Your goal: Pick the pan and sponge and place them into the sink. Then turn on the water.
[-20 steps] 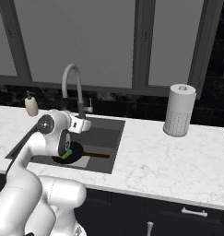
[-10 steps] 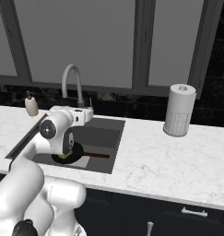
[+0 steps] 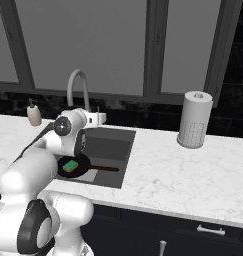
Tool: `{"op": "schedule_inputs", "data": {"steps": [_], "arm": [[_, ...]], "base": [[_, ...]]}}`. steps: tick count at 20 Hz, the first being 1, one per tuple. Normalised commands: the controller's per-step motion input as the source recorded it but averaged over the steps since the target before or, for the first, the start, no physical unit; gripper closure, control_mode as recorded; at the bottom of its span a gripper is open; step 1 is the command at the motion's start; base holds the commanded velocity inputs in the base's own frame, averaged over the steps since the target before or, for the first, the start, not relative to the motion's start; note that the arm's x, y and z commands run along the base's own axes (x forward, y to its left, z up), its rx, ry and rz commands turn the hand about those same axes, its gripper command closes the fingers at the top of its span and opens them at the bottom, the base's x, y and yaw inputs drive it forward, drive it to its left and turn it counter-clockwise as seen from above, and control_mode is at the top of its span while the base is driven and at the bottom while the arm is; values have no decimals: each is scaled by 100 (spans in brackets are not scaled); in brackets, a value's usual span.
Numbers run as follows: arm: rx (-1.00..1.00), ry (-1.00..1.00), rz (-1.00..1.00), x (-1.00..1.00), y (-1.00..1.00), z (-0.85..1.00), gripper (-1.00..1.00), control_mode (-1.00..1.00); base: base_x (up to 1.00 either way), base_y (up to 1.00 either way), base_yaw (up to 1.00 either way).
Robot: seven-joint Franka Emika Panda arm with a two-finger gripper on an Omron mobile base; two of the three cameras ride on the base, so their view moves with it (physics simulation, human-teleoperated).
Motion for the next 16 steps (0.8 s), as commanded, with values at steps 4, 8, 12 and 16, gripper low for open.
{"op": "schedule_inputs", "data": {"steps": [4, 8, 12, 16], "arm": [[0, 14, 12, 65, -4, 0, -100, -100], [0, 6, 7, 28, -1, -20, -100, -100], [0, 1, 0, 7, -1, -6, -100, -100], [0, 0, 0, 1, 0, 0, -100, -100]], "base": [[0, 0, 0], [0, 0, 0], [0, 0, 0], [0, 0, 0]]}}
